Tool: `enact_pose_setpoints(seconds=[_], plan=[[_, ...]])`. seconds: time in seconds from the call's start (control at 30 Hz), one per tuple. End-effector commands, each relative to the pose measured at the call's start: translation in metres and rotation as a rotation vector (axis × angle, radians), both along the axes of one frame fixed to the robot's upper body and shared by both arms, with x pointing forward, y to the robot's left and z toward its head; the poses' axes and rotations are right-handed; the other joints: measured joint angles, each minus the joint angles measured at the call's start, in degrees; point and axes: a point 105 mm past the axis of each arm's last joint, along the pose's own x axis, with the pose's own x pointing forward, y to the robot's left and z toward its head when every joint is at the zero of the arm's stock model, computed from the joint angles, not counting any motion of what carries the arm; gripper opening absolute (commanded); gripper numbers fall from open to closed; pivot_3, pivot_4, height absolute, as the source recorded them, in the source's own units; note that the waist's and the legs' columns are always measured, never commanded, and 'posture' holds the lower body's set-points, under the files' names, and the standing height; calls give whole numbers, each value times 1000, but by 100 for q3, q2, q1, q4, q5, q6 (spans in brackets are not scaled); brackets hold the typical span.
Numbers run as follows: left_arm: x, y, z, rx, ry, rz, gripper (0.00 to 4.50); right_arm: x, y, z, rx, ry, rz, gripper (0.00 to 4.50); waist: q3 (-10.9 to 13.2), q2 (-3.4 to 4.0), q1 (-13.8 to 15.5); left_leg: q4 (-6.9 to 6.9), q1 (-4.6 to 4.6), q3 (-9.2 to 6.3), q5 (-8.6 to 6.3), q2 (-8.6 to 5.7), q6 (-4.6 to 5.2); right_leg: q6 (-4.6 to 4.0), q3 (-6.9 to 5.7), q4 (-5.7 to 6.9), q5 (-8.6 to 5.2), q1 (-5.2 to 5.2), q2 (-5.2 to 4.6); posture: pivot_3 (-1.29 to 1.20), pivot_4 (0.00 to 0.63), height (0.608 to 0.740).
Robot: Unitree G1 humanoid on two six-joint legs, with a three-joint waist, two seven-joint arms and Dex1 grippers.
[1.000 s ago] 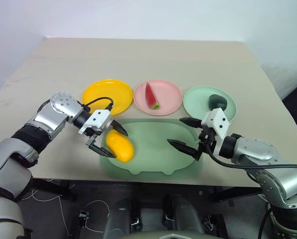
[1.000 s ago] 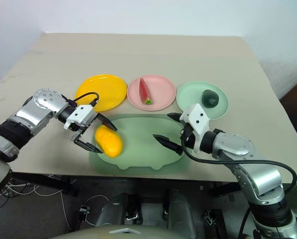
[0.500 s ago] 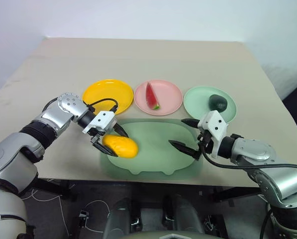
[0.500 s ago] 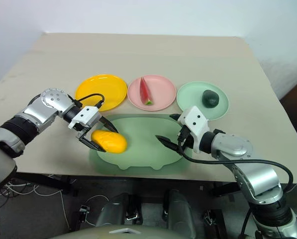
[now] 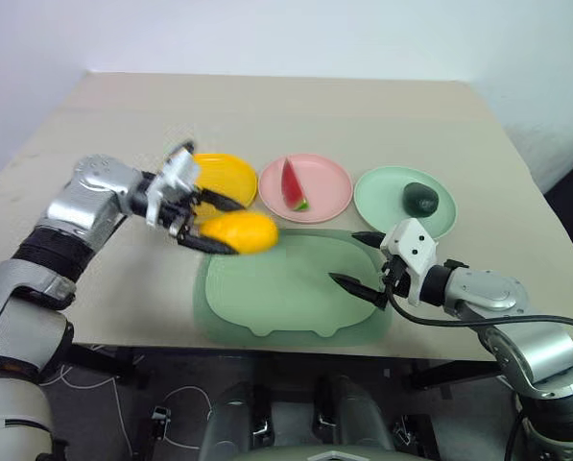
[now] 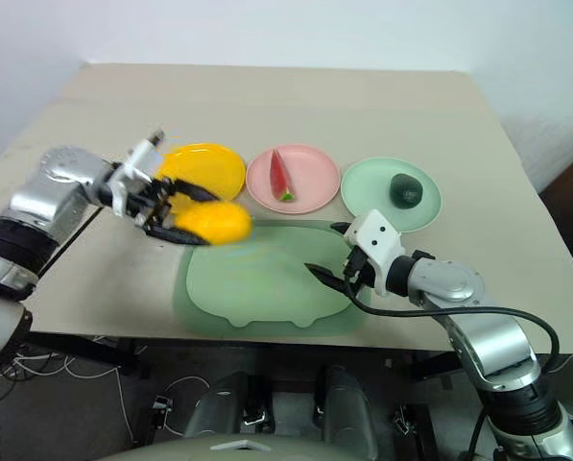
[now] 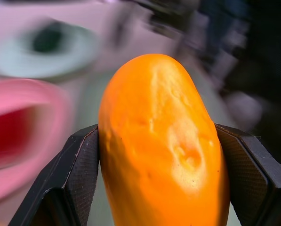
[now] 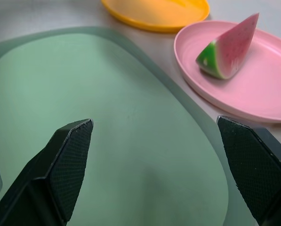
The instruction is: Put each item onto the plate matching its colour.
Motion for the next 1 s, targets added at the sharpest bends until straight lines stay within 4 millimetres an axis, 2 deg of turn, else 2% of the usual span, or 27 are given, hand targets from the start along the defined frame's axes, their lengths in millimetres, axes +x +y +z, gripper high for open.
enact_pose_setpoints(seconds=[0.03, 0.2, 0.43, 0.7, 0.77, 0.83, 0.9, 1.0], plan=[[21, 17, 8, -115, -35, 242, 3329, 0, 7, 8, 45, -33, 16, 4500, 0, 0, 3, 0, 0, -1, 0, 0, 0, 1, 0, 1, 0, 1, 0, 0, 150, 696], [44, 36, -7, -102, -65, 525, 3329, 0, 12, 13, 86, -49, 33, 4500, 0, -2, 28, 2, -2, -1, 0, -1, 0, 1, -1, 4, 2, 2, -1, 0, 150, 696], [83, 64, -22, -74, -23, 889, 3329, 5, 17, 10, 81, -44, 42, 4500, 1, -4, 29, 7, -2, 0, -10, -3, -13, 1, -3, 4, 2, 6, -3, 0, 150, 696], [98, 54, -45, -56, 87, 947, 3329, 9, 20, 12, 83, -50, 45, 4500, 1, -5, 12, 7, -4, 2, -11, -1, -14, -2, -5, 8, 17, 0, 0, 0, 150, 696], [97, 48, -45, -80, 119, 909, 3329, 10, 20, 13, 81, -51, 42, 4500, 1, -5, 14, 7, -4, 2, -11, -1, -14, -2, -5, 8, 17, 1, -2, 0, 150, 696], [97, 48, -44, -66, 107, 906, 4029, 10, 19, 12, 77, -52, 38, 4500, 1, -5, 8, 7, -4, 2, -11, -2, -14, -5, -5, 8, 16, 0, -3, 0, 150, 696], [97, 50, -42, -65, 97, 912, 4482, 9, 19, 12, 72, -53, 34, 4500, 1, -5, 6, 6, -4, 2, -11, -1, -15, -6, -5, 8, 16, -2, -3, 0, 150, 696], [96, 55, -35, -83, 77, 916, 4482, 8, 19, 12, 72, -53, 34, 4500, 1, -5, 6, 6, -4, 2, -11, -1, -15, -8, -5, 8, 16, -2, -4, 0, 150, 696]])
